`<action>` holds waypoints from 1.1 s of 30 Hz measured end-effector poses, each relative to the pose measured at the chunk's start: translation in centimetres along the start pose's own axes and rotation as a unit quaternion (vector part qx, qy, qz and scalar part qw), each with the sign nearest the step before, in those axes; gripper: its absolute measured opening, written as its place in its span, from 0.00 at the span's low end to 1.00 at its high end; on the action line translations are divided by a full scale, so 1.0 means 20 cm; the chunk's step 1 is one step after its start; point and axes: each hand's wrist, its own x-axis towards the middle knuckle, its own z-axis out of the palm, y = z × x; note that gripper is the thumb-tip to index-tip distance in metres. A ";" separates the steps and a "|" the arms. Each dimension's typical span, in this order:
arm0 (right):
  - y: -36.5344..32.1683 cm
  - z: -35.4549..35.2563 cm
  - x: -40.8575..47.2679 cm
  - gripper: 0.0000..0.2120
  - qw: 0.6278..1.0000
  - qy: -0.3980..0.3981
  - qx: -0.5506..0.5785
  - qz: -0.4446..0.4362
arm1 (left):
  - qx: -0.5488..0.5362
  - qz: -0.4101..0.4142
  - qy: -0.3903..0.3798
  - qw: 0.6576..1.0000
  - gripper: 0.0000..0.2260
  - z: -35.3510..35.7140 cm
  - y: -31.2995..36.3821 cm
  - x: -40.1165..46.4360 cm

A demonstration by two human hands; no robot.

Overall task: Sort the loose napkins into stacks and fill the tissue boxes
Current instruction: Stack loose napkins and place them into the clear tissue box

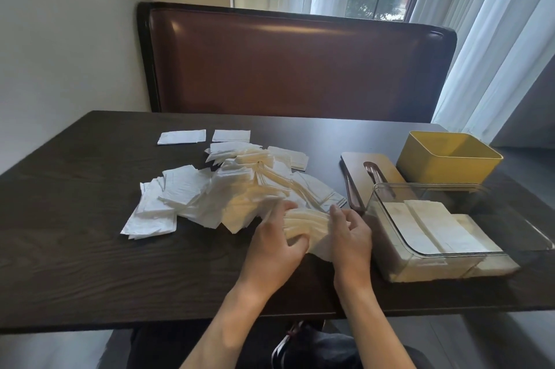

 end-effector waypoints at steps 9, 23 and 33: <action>-0.01 -0.01 0.01 0.17 0.999 0.020 -0.033 -0.027 | -0.043 -0.065 0.063 0.995 0.17 0.05 0.02 -0.01; -0.01 0.04 0.01 0.24 0.996 0.076 0.023 -0.047 | -0.128 -0.068 0.152 0.978 0.05 0.17 0.13 0.03; 0.00 0.03 0.00 0.24 0.988 0.131 0.062 -0.049 | -0.145 -0.078 0.160 0.973 0.15 0.19 0.12 -0.02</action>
